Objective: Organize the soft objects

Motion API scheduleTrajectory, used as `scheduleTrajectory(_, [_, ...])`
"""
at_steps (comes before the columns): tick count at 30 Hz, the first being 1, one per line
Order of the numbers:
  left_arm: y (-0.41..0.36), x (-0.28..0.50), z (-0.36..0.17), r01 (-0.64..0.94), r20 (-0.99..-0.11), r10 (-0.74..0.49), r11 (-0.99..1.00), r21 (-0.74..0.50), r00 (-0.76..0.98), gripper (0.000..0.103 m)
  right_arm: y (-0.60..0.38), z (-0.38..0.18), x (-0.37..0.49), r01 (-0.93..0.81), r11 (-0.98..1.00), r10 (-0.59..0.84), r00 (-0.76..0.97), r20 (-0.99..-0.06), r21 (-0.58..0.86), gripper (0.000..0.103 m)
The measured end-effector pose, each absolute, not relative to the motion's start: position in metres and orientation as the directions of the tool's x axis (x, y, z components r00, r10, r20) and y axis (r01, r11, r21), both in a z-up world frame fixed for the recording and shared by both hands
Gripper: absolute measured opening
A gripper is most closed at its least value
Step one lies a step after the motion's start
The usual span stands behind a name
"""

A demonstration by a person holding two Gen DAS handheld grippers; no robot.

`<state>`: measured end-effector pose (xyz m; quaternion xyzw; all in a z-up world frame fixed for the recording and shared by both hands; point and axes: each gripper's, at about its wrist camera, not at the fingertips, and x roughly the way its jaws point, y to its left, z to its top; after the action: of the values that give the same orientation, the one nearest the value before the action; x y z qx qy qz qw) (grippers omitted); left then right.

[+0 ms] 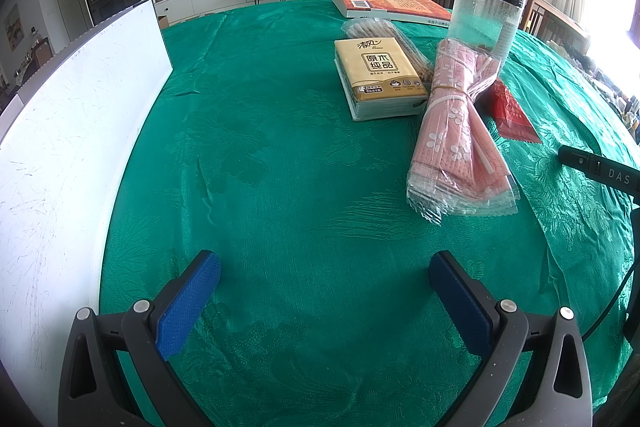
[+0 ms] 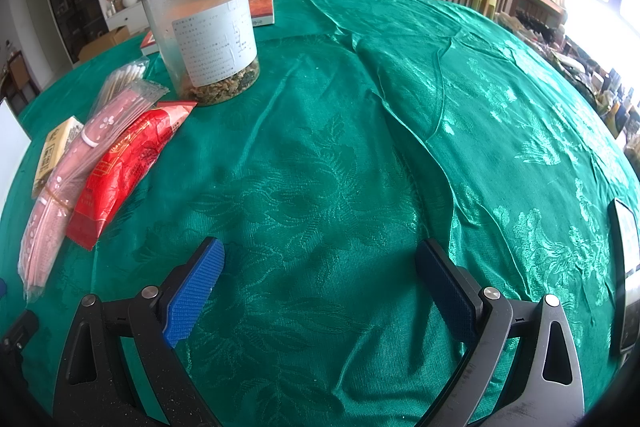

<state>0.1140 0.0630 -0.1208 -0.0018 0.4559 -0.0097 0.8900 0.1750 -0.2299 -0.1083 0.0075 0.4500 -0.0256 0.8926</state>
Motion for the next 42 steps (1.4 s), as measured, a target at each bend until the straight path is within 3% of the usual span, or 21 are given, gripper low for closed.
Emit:
scheduleTrajectory(7, [0.063, 0.112, -0.119, 0.066, -0.825, -0.057, 0.998, -0.024, 0.563, 0.103, -0.23, -0.108, 0.175, 0.053, 0.999, -0.039, 0.594, -0.804, -0.01, 0.098])
scheduleTrajectory(14, [0.069, 0.107, -0.096, 0.065, -0.802, -0.201, 0.978, -0.2, 0.563, 0.103, -0.23, -0.108, 0.175, 0.052, 0.999, -0.039, 0.594, -0.804, -0.01, 0.098])
scheduleTrajectory(19, [0.084, 0.152, -0.064, -0.035, -0.767, -0.231, 0.949, -0.314, 0.599, 0.103, -0.23, -0.109, 0.175, 0.052, 0.999, -0.039, 0.594, -0.804, -0.01, 0.098])
scheduleTrajectory(26, [0.077, 0.249, -0.078, -0.082, -0.826, -0.271, 0.931, -0.355, 0.495, 0.098, -0.23, -0.108, 0.175, 0.052, 0.999, -0.039, 0.594, -0.804, -0.01, 0.098])
scheduleTrajectory(29, [0.067, 0.273, -0.091, -0.087, -0.85, -0.252, 0.941, -0.326, 0.463, 0.092, -0.23, -0.108, 0.175, 0.052, 0.999, -0.039, 0.594, -0.804, -0.01, 0.098])
scheduleTrajectory(30, [0.065, 0.278, -0.097, -0.079, -0.856, -0.264, 0.94, -0.331, 0.444, 0.078, -0.23, -0.108, 0.175, 0.052, 0.999, -0.039, 0.594, -0.804, -0.01, 0.098])
scheduleTrajectory(31, [0.063, 0.281, -0.101, -0.066, -0.865, -0.264, 0.945, -0.321, 0.427, 0.05, -0.23, -0.108, 0.175, 0.052, 0.999, -0.039, 0.594, -0.804, -0.01, 0.098])
scheduleTrajectory(35, [0.072, 0.263, -0.085, -0.048, -0.849, -0.205, 0.964, -0.26, 0.487, 0.05, -0.23, -0.108, 0.175, 0.052, 0.999, -0.039, 0.594, -0.804, -0.01, 0.098])
scheduleTrajectory(42, [0.121, 0.177, -0.055, -0.095, -0.815, -0.163, 0.962, -0.257, 0.555, 0.05, -0.23, -0.108, 0.175, 0.055, 0.998, -0.04, 0.594, -0.804, -0.009, 0.098])
